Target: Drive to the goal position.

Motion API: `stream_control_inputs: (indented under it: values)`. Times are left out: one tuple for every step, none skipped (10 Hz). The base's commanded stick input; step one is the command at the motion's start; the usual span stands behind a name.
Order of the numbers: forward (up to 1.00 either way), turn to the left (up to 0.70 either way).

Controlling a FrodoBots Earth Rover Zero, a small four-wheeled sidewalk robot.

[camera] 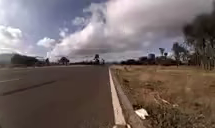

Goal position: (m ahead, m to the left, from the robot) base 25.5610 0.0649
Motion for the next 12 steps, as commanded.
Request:
stream_control_inputs:
  values:
    - [0.87,0.0]
    - [0.88,0.0]
    - [0.89,0.0]
    - [0.86,0.0]
    - [0.87,0.0]
    - [0.87,0.0]
    - [0.86,0.0]
    - [0.88,0.0]
    - [0.9,0.0]
    - [0.88,0.0]
    - [0.86,0.0]
    - [0.86,0.0]
